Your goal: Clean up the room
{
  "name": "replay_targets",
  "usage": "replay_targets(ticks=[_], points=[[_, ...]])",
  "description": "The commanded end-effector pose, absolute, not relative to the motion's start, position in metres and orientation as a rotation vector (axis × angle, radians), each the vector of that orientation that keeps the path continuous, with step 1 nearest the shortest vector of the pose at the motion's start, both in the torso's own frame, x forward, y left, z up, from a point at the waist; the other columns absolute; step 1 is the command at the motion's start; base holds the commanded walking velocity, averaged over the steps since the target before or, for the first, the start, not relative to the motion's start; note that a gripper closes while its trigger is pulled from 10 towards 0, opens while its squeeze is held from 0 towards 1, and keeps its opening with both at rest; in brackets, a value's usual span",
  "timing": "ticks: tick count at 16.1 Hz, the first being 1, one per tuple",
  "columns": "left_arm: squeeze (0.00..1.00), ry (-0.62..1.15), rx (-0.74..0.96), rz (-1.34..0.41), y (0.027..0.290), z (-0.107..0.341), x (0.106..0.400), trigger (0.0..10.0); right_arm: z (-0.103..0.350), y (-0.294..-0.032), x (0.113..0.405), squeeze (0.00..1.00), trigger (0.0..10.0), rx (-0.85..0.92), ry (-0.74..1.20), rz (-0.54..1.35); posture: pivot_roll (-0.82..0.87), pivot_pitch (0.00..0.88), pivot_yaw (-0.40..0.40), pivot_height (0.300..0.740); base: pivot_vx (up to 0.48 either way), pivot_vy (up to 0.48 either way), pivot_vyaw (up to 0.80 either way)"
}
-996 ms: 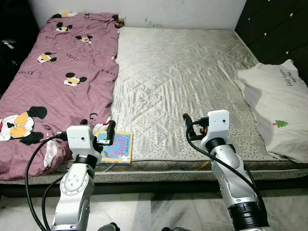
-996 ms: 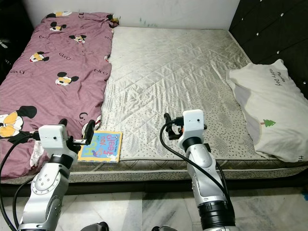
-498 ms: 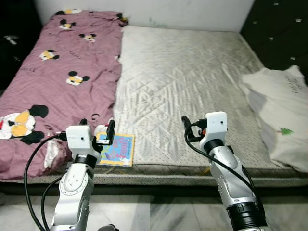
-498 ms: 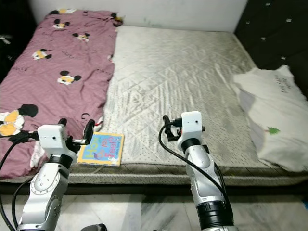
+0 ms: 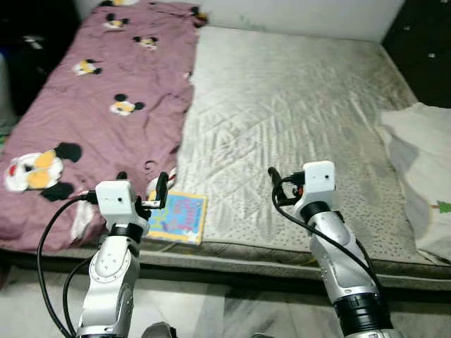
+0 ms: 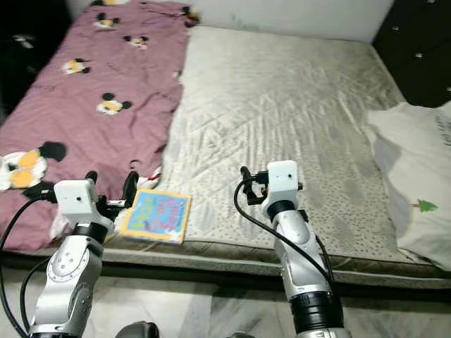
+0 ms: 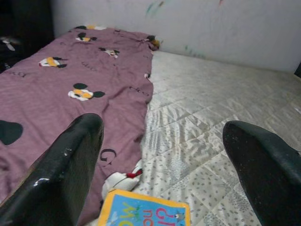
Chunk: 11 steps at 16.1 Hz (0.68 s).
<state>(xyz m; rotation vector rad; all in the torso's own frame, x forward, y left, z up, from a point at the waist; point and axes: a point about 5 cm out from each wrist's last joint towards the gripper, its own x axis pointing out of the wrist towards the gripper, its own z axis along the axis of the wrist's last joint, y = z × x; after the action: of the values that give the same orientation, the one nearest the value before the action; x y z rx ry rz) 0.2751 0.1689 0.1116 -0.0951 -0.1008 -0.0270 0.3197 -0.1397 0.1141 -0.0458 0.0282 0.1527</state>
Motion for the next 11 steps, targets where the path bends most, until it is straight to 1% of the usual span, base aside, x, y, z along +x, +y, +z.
replay_targets(ticks=[1, 7, 9, 11], points=[[0.00, -0.084, -0.096, -0.031, 0.1702, 0.1086, 0.2740, 10.0, 0.1138, -0.1405, 0.3196, 0.00, 10.0, -0.046, 0.028, 0.152, -0.04, 0.160, -0.072, 0.740, 0.000, 0.480, 0.00], [0.00, -0.095, -0.079, -0.015, 0.1711, 0.1099, 0.2754, 10.0, 0.1132, -0.1394, 0.3206, 0.00, 10.0, -0.049, 0.030, 0.155, -0.04, 0.157, -0.071, 0.740, 0.000, 0.480, 0.00], [0.00, -0.096, -0.064, 0.003, 0.1726, 0.1104, 0.2762, 10.0, 0.1124, -0.1391, 0.3206, 0.00, 10.0, -0.053, 0.032, 0.158, -0.04, 0.157, -0.071, 0.740, 0.000, 0.000, 0.00], [0.00, -0.101, -0.045, -0.027, 0.1719, 0.1121, 0.2777, 10.0, 0.1107, -0.1379, 0.3203, 0.00, 10.0, -0.061, 0.038, 0.165, -0.04, 0.153, -0.072, 0.740, 0.000, 0.000, 0.00]])
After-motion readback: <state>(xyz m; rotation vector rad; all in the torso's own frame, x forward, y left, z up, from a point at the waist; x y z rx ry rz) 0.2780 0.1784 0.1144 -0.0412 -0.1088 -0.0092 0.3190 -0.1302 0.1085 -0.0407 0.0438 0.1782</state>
